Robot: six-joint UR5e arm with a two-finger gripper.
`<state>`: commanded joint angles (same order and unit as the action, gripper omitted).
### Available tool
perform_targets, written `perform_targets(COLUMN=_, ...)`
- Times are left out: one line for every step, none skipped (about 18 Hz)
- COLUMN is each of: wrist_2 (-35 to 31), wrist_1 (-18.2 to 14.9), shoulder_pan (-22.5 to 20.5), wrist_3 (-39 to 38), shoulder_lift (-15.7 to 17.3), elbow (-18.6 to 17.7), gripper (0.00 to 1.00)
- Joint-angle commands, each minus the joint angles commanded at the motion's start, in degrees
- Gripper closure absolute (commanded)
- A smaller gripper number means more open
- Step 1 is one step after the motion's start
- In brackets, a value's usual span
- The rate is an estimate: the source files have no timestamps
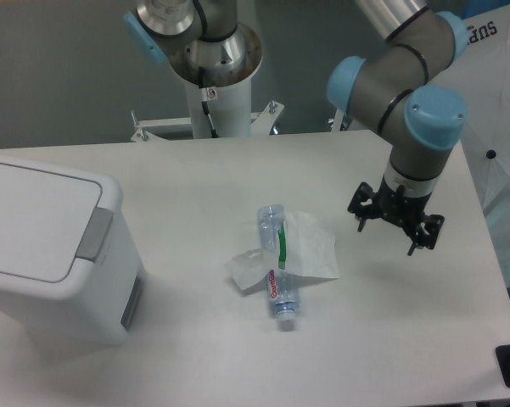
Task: Open the trash can
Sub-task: 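Move the open gripper over the bottle and bag toward the trash can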
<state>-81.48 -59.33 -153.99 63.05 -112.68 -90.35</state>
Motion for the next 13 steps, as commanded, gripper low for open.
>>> perform_targets(wrist_2=1.49, wrist_1=0.00, shoulder_pan=0.44, wrist_3=-3.78, shoulder_lift=0.00, elbow=0.00, gripper=0.00)
perform_targets(wrist_2=3.24, wrist_1=0.00, shoulder_pan=1.05, wrist_3=-7.56, shoulder_lift=0.09, elbow=0.00, gripper=0.00)
perform_targets(wrist_2=4.39, wrist_1=-0.09, shoulder_pan=1.84, wrist_3=-10.38, shoulder_lift=0.17, elbow=0.52, gripper=0.00)
perform_targets(wrist_2=4.66, wrist_1=-0.26, shoulder_pan=2.81, wrist_3=-12.58, shoulder_lift=0.26, elbow=1.05, gripper=0.00)
perform_targets(wrist_2=4.93, wrist_1=-0.52, shoulder_pan=3.95, wrist_3=-14.78, shoulder_lift=0.70, elbow=1.57, gripper=0.00)
perform_targets(wrist_2=5.28, wrist_1=-0.70, shoulder_pan=5.00, wrist_3=-17.15, shoulder_lift=1.23, elbow=1.93, gripper=0.00)
perform_targets(wrist_2=5.80, wrist_1=-0.62, shoulder_pan=5.89, wrist_3=-19.78, shoulder_lift=1.58, elbow=2.11, gripper=0.00)
perform_targets(wrist_2=6.16, wrist_1=-0.70, shoulder_pan=6.94, wrist_3=-22.16, shoulder_lift=1.84, elbow=2.54, gripper=0.00)
perform_targets(wrist_2=6.51, wrist_1=-0.70, shoulder_pan=7.82, wrist_3=-24.53, shoulder_lift=2.37, elbow=3.16, gripper=0.00)
perform_targets(wrist_2=7.03, wrist_1=-0.79, shoulder_pan=8.78, wrist_3=-26.82, shoulder_lift=2.55, elbow=3.86, gripper=0.00)
perform_targets(wrist_2=7.56, wrist_1=-0.79, shoulder_pan=9.66, wrist_3=-29.19, shoulder_lift=2.55, elbow=4.56, gripper=0.00)
perform_targets(wrist_2=7.91, wrist_1=-0.88, shoulder_pan=10.63, wrist_3=-31.65, shoulder_lift=2.55, elbow=5.35, gripper=0.00)
perform_targets(wrist_2=8.01, wrist_1=-1.40, shoulder_pan=11.86, wrist_3=-33.85, shoulder_lift=2.64, elbow=6.49, gripper=0.00)
